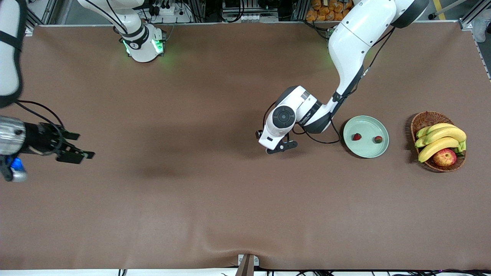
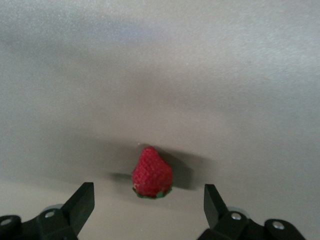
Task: Collect all strawberries into plate
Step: 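Reach the left gripper to the strawberry while the right gripper returns to rest, then grasp the strawberry with the left gripper and carry it over the plate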
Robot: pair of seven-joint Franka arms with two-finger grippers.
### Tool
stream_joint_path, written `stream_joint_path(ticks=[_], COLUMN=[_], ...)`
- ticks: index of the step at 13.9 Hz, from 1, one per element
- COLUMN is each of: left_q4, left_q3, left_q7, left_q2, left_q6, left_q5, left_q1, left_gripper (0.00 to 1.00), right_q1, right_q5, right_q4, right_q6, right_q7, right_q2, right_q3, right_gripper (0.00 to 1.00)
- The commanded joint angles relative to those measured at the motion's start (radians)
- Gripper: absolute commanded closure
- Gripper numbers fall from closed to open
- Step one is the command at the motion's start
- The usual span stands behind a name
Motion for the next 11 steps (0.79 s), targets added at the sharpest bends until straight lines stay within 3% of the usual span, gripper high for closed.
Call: stream_joint_path(ticks=[1,4,9,11], left_q4=[-0.024,-0.022,-0.013,-0.012], left_q3=[0.003,0.001,0.001,0.003], left_q7=[-0.014,-0.011,-0.008,-0.008], left_q2=[-0.019,-0.020,-0.022,-0.022], left_q6=[0.021,0.021,0.020,0.020], left_q5=[0.024,0.024,0.024,0.024], left_q1=[0.003,0.008,0.011,0.012], left_gripper=[0.24,0.40,0.51,0.64], right_q1=[-0.024,-0.077,-0.079,-0.079], right_q5=[-0.172,-0.234,-0.288,-0.288], right_q4=[-0.018,-0.058,-0.117,-0.142], right_q6=[-0.037,-0.076,-0.120,-0.112], right_q7=[-0.091,-0.204,-0.303,-0.306], right_q2=[-0.107,-0.223,-0.346,-0.383], right_q3=[0.103,0.176,0.177,0.175], right_gripper=[0.00,0.00,0.00,0.00])
